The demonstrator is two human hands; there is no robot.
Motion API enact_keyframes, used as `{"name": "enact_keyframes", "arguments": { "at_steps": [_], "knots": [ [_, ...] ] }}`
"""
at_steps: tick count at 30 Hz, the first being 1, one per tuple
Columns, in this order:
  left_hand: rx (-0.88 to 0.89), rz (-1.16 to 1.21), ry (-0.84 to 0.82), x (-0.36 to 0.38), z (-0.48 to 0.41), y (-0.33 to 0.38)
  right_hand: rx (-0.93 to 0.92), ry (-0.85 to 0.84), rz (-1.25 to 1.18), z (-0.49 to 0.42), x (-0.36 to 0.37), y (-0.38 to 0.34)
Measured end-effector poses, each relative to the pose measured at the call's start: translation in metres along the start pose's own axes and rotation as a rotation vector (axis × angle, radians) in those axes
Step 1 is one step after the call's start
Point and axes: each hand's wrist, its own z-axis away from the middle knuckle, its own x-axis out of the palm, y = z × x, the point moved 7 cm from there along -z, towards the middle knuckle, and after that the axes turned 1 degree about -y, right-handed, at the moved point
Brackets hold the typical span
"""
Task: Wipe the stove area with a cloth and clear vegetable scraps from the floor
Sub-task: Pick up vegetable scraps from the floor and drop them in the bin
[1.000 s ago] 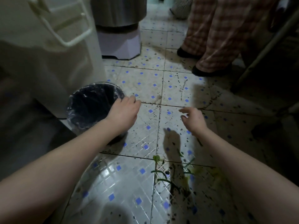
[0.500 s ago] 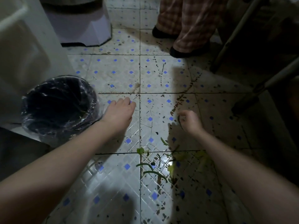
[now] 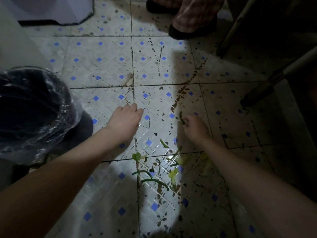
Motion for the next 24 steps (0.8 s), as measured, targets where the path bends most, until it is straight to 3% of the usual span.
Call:
{"name": "enact_keyframes", "arguments": {
  "at_steps": [24],
  "knots": [
    [0.088,0.080,-0.040,0.038,-0.019,0.034,0.083,-0.022,-0.010,-0.009,0.010,0.025]
  ]
}}
